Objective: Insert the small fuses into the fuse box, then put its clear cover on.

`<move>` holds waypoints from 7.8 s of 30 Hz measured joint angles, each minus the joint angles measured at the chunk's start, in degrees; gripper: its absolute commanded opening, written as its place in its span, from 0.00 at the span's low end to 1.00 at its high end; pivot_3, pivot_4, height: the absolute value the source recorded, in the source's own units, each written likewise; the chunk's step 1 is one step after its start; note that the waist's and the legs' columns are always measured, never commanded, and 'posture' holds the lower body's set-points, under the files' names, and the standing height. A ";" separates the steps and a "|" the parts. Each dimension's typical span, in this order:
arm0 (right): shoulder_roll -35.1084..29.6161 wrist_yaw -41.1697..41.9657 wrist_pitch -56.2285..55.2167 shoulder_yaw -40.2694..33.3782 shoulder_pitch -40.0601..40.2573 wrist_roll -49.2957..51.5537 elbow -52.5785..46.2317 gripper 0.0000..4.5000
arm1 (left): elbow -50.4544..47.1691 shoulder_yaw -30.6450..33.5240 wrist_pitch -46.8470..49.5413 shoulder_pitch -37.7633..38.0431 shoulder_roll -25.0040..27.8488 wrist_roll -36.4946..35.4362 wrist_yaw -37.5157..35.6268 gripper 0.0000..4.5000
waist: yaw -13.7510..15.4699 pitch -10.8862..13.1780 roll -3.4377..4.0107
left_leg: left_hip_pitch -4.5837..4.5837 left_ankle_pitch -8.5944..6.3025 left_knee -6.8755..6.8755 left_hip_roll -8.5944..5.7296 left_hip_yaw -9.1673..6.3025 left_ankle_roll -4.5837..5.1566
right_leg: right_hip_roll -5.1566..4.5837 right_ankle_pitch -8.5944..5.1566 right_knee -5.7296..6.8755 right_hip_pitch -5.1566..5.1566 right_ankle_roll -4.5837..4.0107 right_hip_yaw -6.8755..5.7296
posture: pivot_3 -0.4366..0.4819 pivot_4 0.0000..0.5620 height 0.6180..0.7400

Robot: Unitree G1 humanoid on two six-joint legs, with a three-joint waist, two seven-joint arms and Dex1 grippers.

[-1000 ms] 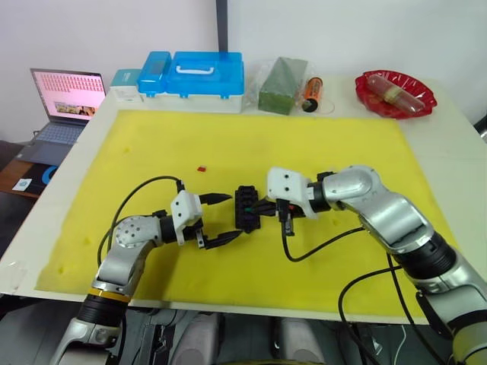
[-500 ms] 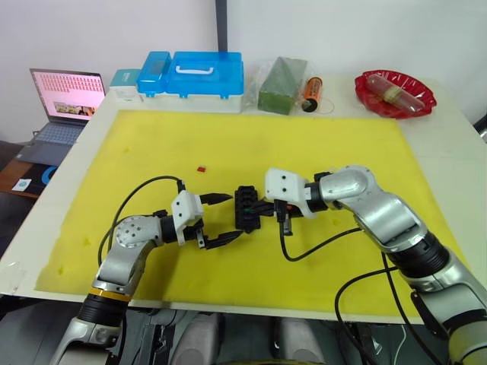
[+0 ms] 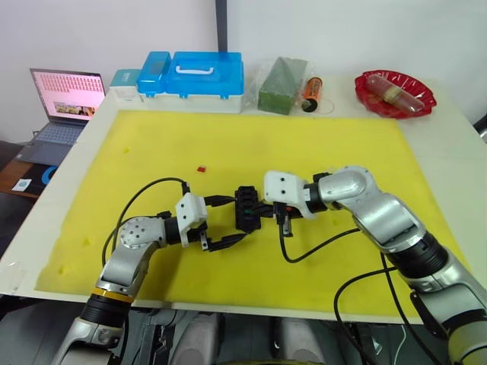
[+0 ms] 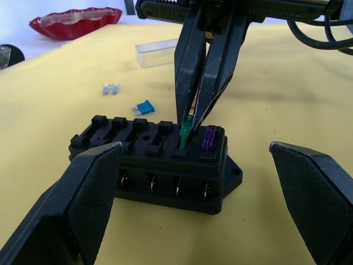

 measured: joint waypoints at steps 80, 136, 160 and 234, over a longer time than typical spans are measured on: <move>-16.87 -2.49 -17.37 -46.13 23.97 10.15 18.68 1.00 | 18.71 23.59 5.95 -4.78 25.19 -5.69 -0.07 1.00 | -0.04 0.01 0.05 | 0.07 -0.05 -0.05 0.00 0.29 0.09 | 0.04 0.03 0.00 0.05 0.00 -0.01 | 0.48 0.27 1.00; 1.62 -19.93 5.51 -22.15 8.43 19.97 -11.98 1.00 | 38.48 55.71 74.70 -34.72 -10.81 -34.62 53.60 1.00 | -0.56 -0.04 -0.27 | 0.10 0.14 0.09 -0.08 -0.01 -0.24 | 0.02 0.27 0.16 0.10 0.11 0.03 | 0.48 0.27 1.00; 2.28 -20.64 5.42 -22.20 8.04 19.90 -11.36 1.00 | 45.78 49.13 63.97 -35.44 -10.55 -32.38 54.94 0.01 | -0.31 -0.54 0.21 | 0.33 0.14 0.01 -0.07 0.04 -0.23 | 0.03 0.28 0.15 0.25 0.13 0.05 | 0.48 0.27 1.00; -2.72 -7.43 7.23 -18.62 8.88 25.45 -13.10 1.00 | 55.29 -87.80 -21.45 -78.78 10.27 -10.55 -31.50 1.00 | -1.11 0.00 -0.40 | -0.99 -0.20 1.05 -0.03 0.06 0.43 | 0.18 0.36 0.20 -0.58 0.36 0.12 | 0.48 0.27 1.00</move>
